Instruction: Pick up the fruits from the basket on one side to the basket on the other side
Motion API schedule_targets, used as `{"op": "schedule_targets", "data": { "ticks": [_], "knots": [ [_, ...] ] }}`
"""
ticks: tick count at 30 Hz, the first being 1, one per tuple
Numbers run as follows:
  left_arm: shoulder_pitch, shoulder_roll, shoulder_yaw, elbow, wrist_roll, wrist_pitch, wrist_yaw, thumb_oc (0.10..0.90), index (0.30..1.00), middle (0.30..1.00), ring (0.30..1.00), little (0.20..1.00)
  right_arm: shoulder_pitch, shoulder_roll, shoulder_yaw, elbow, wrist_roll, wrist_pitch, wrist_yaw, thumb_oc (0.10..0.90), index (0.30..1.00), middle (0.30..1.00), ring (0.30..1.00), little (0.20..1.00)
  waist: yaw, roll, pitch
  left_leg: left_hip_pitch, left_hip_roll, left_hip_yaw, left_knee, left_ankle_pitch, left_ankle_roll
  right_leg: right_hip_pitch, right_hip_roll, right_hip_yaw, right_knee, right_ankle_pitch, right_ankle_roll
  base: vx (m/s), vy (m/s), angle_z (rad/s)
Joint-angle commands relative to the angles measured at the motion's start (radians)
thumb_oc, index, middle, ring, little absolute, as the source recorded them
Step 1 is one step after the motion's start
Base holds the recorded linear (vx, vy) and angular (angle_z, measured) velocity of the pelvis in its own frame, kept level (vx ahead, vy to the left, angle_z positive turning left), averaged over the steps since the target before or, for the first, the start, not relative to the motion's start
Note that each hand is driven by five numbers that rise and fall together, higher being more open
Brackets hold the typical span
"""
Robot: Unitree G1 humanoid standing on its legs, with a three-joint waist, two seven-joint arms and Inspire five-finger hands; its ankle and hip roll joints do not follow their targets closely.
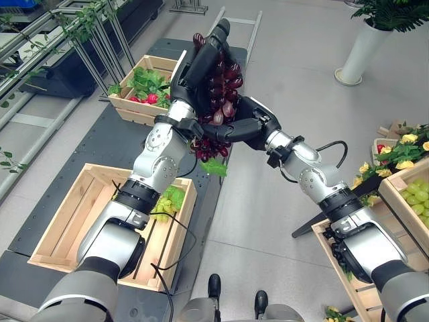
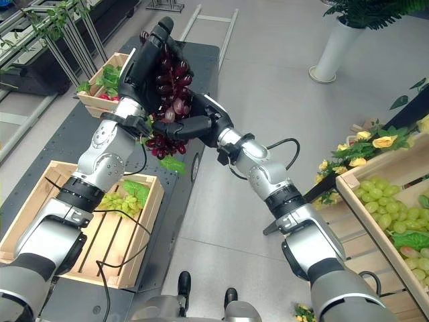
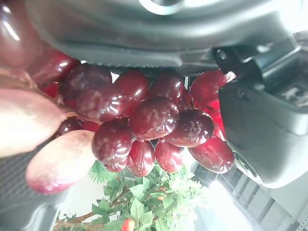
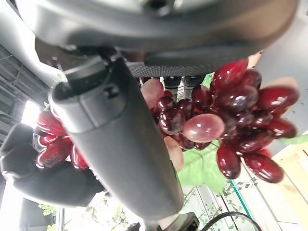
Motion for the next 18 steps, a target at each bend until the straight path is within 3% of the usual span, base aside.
{"op": "schedule_targets", "data": {
  "ticks": [1, 2, 3, 14, 18],
  "knots": [
    [-0.118, -0.084, -0.022, 0.032, -0.036, -0.077, -0.057, 0.400, 0.300, 0.300, 0.300, 0.300, -0.068, 0.080, 0.012, 0.053, 0.123, -0.085, 0.065, 0.800, 0.900, 0.900, 0.900, 0.900, 0.026, 0.022, -0.259, 0.067, -0.034, -0.035, 0.001, -0.182, -0.044, -0.051, 0.051, -0.012, 0.002, -0.003, -0.047, 0.00, 0.000, 0.00],
    [-0.117, -0.085, -0.022, 0.032, -0.035, -0.078, -0.060, 0.400, 0.300, 0.300, 0.300, 0.300, -0.068, 0.081, 0.012, 0.056, 0.129, -0.093, 0.071, 0.664, 0.695, 0.695, 0.695, 0.695, 0.026, 0.022, -0.259, 0.067, -0.034, -0.035, 0.001, -0.182, -0.044, -0.051, 0.051, -0.012, 0.002, -0.003, -0.047, 0.00, 0.000, 0.00],
    [-0.118, -0.086, -0.024, 0.031, -0.036, -0.079, -0.061, 0.400, 0.300, 0.300, 0.300, 0.300, -0.068, 0.082, 0.009, 0.058, 0.137, -0.098, 0.073, 0.400, 0.300, 0.300, 0.300, 0.300, 0.027, 0.022, -0.260, 0.067, -0.033, -0.035, 0.001, -0.182, -0.044, -0.052, 0.051, -0.012, 0.002, -0.002, -0.046, 0.00, 0.000, 0.00],
    [-0.117, -0.086, -0.025, 0.038, 0.002, -0.080, -0.039, 0.400, 0.300, 0.300, 0.300, 0.300, -0.065, 0.097, -0.008, 0.056, 0.171, -0.119, 0.079, 0.400, 0.300, 0.300, 0.300, 0.300, 0.026, 0.025, -0.260, 0.070, -0.031, -0.034, 0.001, -0.183, -0.044, -0.050, 0.052, -0.008, 0.002, -0.002, -0.046, 0.00, 0.000, 0.00],
    [-0.115, -0.072, -0.022, 0.059, 0.039, -0.109, -0.024, 0.400, 0.300, 0.300, 0.300, 0.300, -0.061, 0.084, -0.016, 0.056, 0.169, -0.121, 0.077, 0.400, 0.300, 0.300, 0.300, 0.300, 0.023, 0.024, -0.261, 0.070, -0.029, -0.031, 0.001, -0.183, -0.045, -0.052, 0.053, -0.005, 0.002, -0.002, -0.046, 0.00, 0.000, 0.00]
  ]
}}
